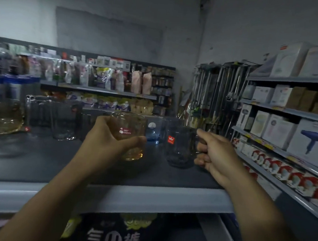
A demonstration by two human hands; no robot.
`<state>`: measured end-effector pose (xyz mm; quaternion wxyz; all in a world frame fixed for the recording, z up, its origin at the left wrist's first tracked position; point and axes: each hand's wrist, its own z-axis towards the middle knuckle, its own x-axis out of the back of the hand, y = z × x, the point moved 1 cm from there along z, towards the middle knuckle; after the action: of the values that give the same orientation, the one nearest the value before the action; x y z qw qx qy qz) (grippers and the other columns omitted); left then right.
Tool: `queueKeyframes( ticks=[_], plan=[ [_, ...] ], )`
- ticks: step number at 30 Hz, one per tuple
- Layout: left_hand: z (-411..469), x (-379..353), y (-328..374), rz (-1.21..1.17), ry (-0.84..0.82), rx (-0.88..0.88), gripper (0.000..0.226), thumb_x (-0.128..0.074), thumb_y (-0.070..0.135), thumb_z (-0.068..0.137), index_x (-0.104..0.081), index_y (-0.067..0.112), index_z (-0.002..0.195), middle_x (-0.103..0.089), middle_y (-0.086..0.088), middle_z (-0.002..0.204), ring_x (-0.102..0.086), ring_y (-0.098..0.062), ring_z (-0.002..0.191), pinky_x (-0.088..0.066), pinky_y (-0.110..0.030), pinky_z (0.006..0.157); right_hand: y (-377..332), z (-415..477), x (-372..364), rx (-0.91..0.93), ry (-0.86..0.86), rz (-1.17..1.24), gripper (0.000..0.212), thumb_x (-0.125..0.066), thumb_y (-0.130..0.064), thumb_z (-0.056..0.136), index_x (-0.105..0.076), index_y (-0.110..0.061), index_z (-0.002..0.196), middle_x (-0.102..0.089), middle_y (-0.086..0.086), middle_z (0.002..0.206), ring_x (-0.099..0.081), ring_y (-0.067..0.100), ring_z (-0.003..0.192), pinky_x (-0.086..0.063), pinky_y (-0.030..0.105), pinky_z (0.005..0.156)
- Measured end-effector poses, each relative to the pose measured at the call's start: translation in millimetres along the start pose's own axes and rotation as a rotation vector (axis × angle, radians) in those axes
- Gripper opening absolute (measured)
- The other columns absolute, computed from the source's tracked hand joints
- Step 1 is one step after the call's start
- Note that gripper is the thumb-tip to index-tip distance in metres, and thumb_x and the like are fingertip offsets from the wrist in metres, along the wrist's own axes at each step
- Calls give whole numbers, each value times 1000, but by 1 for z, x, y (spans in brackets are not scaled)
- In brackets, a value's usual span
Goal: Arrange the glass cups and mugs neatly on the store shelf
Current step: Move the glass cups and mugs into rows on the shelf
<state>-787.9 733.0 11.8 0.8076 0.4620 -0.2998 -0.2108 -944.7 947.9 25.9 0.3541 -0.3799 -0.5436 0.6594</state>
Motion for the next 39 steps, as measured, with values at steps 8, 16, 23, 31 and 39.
queueKeyframes(
  ticks=[8,16,23,31,39],
  plan=[
    [20,-14,-10,-14,0,60,98,-95,67,44,-58,18,121,-76,-5,105,-76,-22,93,-63,-45,78,10,47,4,-25,-18,-117,25,-49,-32,106,-52,-19,85,-37,-6,51,-29,12,42,-29,26,47],
    [8,-11,-7,-57,55,60,103,-91,64,40,-49,20,123,-68,-5,114,-72,-22,100,-63,-45,83,17,42,7,511,269,-811,39,-56,-48,99,-50,-17,123,-51,5,123,-56,20,89,-46,33,72],
    [8,-14,-9,49,108,96,79,-92,47,58,-48,16,116,-63,-8,109,-67,-24,95,-58,-36,73,22,38,-10,709,66,-1022,34,-65,-39,95,-57,-21,123,-48,-2,126,-52,17,107,-44,29,82],
    [11,-5,-12,67,83,112,107,-90,57,32,-56,20,127,-70,-6,117,-71,-26,100,-61,-50,88,26,36,-9,702,3,-1030,36,-65,-34,95,-53,-19,126,-44,0,129,-50,21,117,-48,34,92],
    [29,-11,-9,416,54,65,56,-87,53,69,-64,25,113,-67,6,101,-65,-18,95,-51,-30,84,27,36,-7,689,-22,-1046,44,-66,-34,94,-51,-18,132,-43,0,132,-50,23,120,-47,33,92]
  ],
)
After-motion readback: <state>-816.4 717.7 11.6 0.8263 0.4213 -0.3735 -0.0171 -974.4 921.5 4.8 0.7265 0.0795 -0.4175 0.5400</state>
